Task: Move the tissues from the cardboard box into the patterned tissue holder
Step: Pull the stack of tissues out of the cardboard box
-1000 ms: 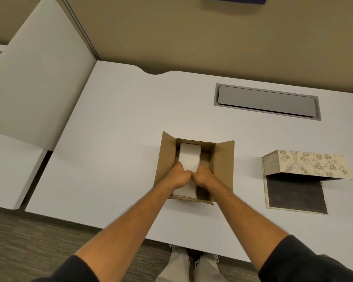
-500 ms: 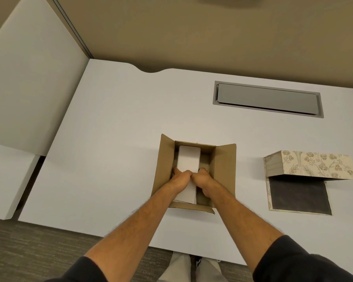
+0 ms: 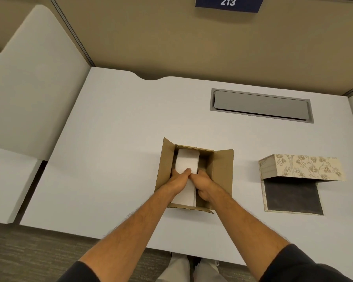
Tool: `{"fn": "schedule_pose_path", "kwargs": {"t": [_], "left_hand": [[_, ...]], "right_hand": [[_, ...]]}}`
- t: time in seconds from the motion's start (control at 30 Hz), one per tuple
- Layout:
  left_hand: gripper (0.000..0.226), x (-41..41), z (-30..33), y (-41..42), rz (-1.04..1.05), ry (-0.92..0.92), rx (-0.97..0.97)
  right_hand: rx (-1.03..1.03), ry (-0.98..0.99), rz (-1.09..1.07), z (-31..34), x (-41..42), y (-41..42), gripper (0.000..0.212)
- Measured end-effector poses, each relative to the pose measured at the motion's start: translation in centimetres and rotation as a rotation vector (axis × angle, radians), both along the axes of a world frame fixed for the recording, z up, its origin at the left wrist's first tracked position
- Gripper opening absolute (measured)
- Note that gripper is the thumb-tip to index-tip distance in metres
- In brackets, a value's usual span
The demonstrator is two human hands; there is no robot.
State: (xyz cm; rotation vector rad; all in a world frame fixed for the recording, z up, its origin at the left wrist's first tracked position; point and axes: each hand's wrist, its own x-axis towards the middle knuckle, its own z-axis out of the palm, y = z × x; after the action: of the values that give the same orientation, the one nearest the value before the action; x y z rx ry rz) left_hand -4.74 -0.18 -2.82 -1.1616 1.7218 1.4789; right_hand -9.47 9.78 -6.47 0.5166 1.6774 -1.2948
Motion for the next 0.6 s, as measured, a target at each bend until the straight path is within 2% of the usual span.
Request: {"fn": "schedule_pose_path", "kwargs": {"t": [0.13, 0.27, 0.33, 0.47, 0.6], "left_hand": [[0.085, 0.6, 1.9, -1.5, 0.006, 0.002, 0.097], [0.058, 1.3, 4.1, -2.9, 0.031, 0.119, 0.196], [0.052, 1.5, 5.2, -3.3, 0.001, 0.167, 0.242], [0.053, 1.5, 7.1, -3.6, -0.088, 0.244, 0.314], [0.056, 0.6, 8.5, -2.6, -0.163, 0.327, 0.307]], "right_hand": [[-0.062, 0.054, -0.025, 2.7, -0.2, 0.8, 0.058], [-0.149, 0.116, -0.059, 5.9, -0.7, 0.9, 0.054], [-0.163, 0.144, -0.071, 7.6, -0.8, 1.0, 0.054], [-0.193, 0.201, -0.106, 10.3, -0.9, 1.8, 0.054], [-0.232, 0.252, -0.179, 13.0, -1.6, 3.6, 0.050]]}}
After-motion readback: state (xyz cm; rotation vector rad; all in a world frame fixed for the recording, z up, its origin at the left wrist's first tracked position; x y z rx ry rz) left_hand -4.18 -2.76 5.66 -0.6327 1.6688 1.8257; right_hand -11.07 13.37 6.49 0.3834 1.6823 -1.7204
